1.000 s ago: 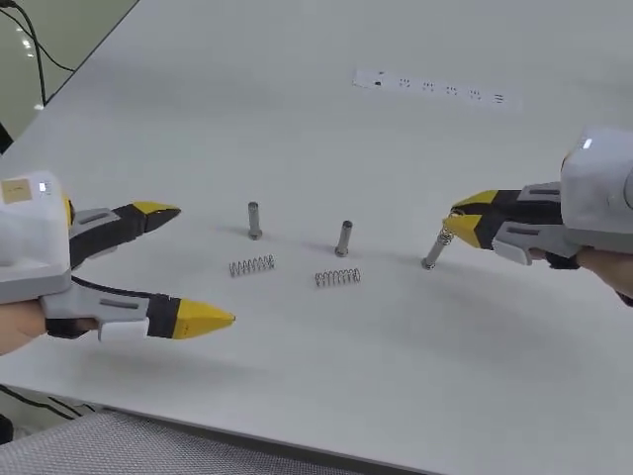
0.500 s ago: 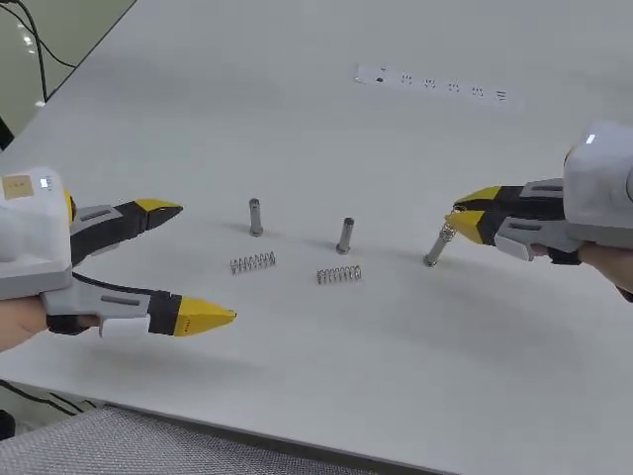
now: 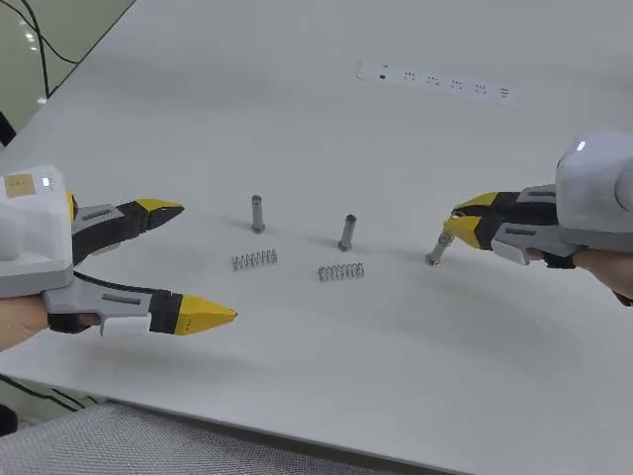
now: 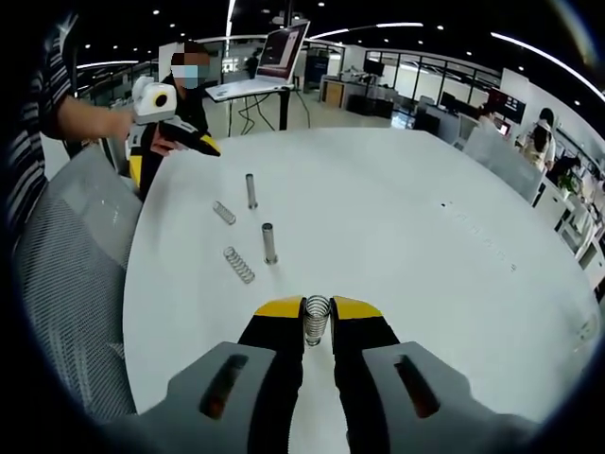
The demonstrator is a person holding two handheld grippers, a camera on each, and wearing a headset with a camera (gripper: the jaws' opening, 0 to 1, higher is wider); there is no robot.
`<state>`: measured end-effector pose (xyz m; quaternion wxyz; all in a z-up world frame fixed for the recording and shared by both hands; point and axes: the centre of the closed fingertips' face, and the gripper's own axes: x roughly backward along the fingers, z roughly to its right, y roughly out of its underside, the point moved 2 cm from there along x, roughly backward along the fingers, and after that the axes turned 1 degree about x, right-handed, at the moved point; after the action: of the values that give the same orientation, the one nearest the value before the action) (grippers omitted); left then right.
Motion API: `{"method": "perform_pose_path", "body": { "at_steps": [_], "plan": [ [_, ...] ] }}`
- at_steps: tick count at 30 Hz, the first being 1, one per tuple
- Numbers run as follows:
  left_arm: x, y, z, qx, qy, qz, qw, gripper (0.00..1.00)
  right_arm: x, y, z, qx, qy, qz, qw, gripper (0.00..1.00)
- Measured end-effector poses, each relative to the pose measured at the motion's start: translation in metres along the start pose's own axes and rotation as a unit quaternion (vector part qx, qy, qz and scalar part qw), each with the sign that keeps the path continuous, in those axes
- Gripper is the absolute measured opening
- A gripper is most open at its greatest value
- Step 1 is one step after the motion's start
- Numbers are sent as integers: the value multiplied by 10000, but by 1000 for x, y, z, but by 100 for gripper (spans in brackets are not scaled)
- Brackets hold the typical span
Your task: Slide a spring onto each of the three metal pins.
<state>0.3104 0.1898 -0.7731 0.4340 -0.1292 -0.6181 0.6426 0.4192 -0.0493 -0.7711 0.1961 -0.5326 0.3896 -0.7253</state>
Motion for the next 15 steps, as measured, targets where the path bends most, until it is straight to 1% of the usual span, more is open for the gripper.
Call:
{"method": "perform_pose_path", "body": {
  "at_steps": [7,15],
  "plan": [
    [1,3,0,17,-15,-11,10000,93,-7,11,-3,-80,-22,-112,9999,12],
    [0,1,1,6,-12,4,10000,92,-13,21,-7,-92,-53,-237,9997,12]
  ]
}}
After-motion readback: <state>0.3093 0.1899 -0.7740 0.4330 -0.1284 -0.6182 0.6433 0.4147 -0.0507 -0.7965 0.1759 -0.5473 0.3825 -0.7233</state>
